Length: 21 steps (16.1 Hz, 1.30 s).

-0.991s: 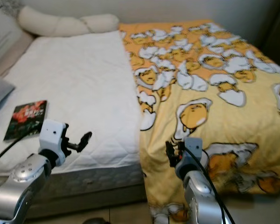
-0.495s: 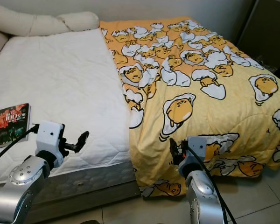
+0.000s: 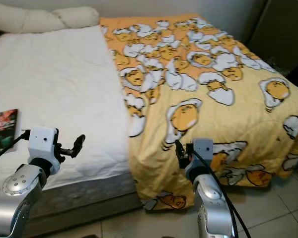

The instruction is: Clean up the room

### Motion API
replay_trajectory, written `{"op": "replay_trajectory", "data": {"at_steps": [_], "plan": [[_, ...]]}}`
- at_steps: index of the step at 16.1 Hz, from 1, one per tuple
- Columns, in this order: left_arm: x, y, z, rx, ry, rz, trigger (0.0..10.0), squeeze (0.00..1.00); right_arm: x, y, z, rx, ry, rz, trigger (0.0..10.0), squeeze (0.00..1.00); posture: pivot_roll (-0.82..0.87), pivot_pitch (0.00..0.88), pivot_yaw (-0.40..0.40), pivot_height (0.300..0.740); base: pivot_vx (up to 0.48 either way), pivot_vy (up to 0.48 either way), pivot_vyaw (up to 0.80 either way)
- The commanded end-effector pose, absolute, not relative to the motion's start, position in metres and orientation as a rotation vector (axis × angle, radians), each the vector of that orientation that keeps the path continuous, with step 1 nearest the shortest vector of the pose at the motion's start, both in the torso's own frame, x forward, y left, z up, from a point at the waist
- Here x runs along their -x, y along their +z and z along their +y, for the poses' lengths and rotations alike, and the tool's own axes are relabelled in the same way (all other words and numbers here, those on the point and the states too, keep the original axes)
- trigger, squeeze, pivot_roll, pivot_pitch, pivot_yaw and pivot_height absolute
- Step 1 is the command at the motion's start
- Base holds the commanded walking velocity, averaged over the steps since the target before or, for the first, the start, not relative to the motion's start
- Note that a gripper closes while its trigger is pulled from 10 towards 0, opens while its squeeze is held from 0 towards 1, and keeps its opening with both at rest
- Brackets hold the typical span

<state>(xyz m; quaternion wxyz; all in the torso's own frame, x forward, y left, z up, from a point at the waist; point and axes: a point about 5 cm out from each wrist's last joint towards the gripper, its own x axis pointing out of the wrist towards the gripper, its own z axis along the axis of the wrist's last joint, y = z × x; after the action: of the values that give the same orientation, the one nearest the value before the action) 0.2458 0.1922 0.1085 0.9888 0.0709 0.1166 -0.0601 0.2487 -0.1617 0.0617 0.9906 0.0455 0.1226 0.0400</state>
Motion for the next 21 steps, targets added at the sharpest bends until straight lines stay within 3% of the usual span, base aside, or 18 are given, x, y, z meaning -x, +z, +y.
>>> {"op": "replay_trajectory", "data": {"at_steps": [1,18,21], "plan": [[-0.247,0.113,0.191,-0.147,-0.116,0.217,10.0,0.00,-0.252,0.063,-0.162,-0.109,0.076,0.237,10.0,0.00,-0.01,0.000,-0.009,0.740,0.000,-0.341,0.00],[-0.260,0.118,0.193,-0.160,-0.090,0.188,10.0,0.00,-0.266,0.064,-0.152,-0.114,0.116,0.230,10.0,0.00,-0.01,0.000,-0.024,0.740,0.000,-0.341,0.00],[-0.261,0.118,0.193,-0.164,-0.087,0.185,10.0,0.00,-0.268,0.062,-0.153,-0.061,0.128,0.239,10.0,0.00,-0.01,0.000,-0.024,0.740,0.000,0.000,0.00]]}}
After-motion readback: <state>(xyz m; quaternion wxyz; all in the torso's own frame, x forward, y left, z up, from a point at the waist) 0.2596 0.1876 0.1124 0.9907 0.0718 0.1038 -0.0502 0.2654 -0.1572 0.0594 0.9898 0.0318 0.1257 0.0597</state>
